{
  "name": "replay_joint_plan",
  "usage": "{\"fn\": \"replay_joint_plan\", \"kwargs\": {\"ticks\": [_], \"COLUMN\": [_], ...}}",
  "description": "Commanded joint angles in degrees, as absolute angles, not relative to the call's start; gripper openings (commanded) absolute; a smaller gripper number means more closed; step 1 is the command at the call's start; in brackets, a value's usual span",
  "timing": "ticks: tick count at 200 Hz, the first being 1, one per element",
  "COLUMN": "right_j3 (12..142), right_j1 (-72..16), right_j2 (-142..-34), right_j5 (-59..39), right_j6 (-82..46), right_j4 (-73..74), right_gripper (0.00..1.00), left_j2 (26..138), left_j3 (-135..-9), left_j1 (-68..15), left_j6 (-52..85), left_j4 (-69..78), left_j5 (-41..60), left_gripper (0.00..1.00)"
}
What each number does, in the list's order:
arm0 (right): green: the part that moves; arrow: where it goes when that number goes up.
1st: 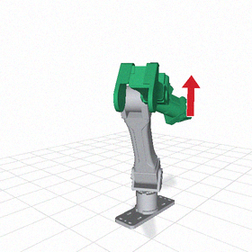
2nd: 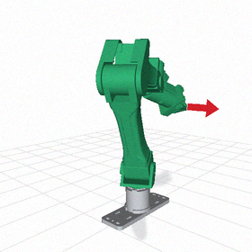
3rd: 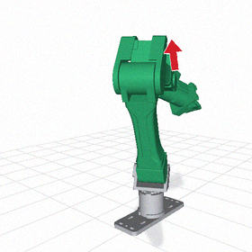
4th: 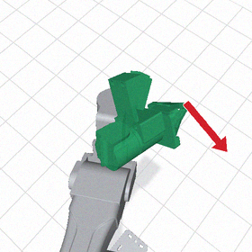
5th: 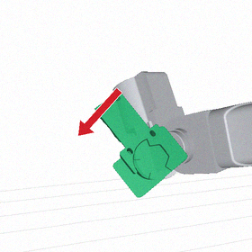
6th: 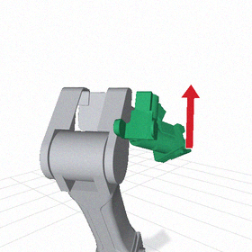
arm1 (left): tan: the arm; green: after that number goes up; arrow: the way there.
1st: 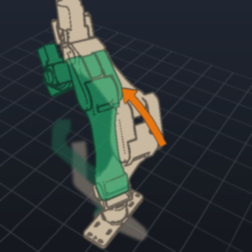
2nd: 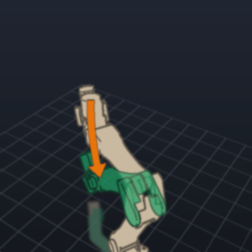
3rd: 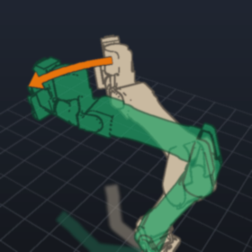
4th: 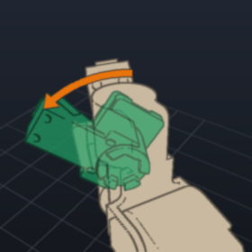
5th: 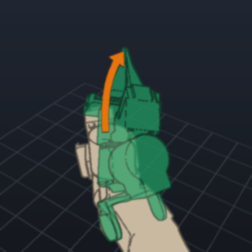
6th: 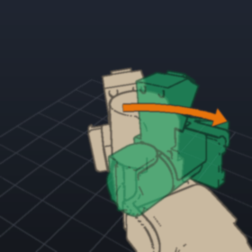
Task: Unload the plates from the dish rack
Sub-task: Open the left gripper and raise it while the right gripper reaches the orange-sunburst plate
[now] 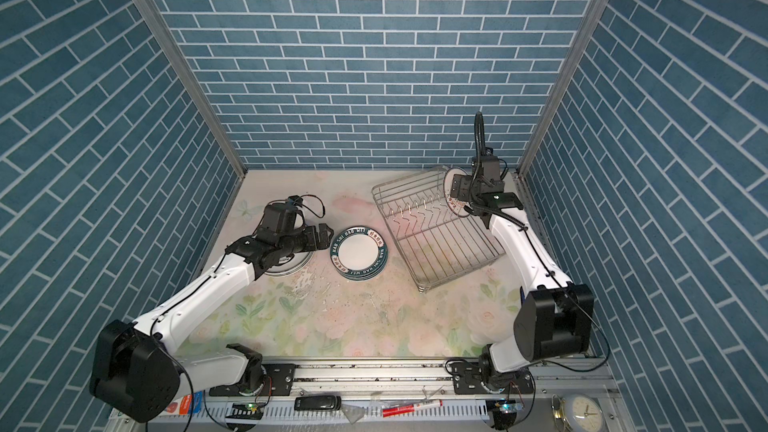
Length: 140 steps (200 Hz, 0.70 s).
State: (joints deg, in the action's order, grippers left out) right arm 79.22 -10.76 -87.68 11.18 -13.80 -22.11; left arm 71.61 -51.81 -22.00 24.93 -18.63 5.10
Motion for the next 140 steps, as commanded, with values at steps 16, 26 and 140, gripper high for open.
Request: {"fn": "replay_joint_plan", "kwargs": {"ticks": [16,26,140], "right_j3": [86.88,88.46,93.79], "right_j1": [-8.72,-8.27,-6.19], "right_j2": [-91.9,-93.23,-104.79], "right_j5": [9.45,9.49,2.73], "right_j6": [-7.41,-6.81,-5.32], "right_j4": [-28.08,-29.45,-26.94], "right_gripper": [0.94,0.94,0.72], "left_j2": [72.07,72.09,72.31], "left_j3": [-51.77,-51.81,-51.85], "left_j1": [-22.09,-22.19,-21.89], "left_j6": [24.69,24.73,25.44], "left_j4": [-19.19,-19.32,-20.8], "left_j5": [3.72,3.16,-0.91], "left_gripper": [0.99,0.99,0.99]}}
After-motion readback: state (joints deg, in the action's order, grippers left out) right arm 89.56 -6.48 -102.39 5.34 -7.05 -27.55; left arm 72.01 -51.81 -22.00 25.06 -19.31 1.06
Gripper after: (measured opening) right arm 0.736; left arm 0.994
